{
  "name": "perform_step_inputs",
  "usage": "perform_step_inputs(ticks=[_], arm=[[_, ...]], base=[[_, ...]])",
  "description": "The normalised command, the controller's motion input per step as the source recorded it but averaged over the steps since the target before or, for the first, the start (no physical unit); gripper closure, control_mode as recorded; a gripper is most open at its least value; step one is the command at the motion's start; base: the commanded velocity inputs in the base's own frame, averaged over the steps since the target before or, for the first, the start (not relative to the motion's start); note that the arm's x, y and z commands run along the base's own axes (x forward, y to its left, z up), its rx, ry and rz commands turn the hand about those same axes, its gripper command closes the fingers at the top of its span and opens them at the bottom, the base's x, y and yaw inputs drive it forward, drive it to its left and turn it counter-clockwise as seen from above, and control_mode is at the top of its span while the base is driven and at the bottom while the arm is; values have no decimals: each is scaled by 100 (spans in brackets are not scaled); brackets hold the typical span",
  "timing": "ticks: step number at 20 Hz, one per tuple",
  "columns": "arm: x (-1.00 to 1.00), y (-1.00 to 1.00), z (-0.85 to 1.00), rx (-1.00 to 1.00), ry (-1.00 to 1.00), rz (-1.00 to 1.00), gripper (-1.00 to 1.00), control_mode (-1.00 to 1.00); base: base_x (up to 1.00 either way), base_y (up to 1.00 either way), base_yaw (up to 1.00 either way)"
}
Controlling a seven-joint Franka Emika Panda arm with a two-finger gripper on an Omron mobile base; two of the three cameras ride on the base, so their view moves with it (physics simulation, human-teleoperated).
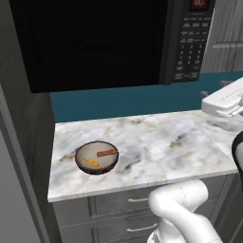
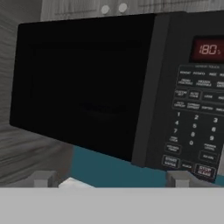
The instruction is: Place the bowl containing the steak and carrot in the microwave. Close the microwave door and press the start button to microwave the meal.
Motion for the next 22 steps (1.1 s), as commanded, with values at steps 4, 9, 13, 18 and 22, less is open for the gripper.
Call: perform_step_inputs(ticks=[4, 9, 13, 18, 22], arm=[[-5, -5, 6, 1, 0, 4, 100, -100], [0, -1, 0, -1, 0, 0, 100, -100], [0, -19, 0, -6, -1, 0, 100, -100], [4, -32, -1, -3, -3, 0, 100, -100], [31, -11, -12, -1, -2, 0, 100, -100]], base=[[0, 0, 0], [0, 0, 0], [0, 0, 0], [0, 0, 0], [0, 0, 0]])
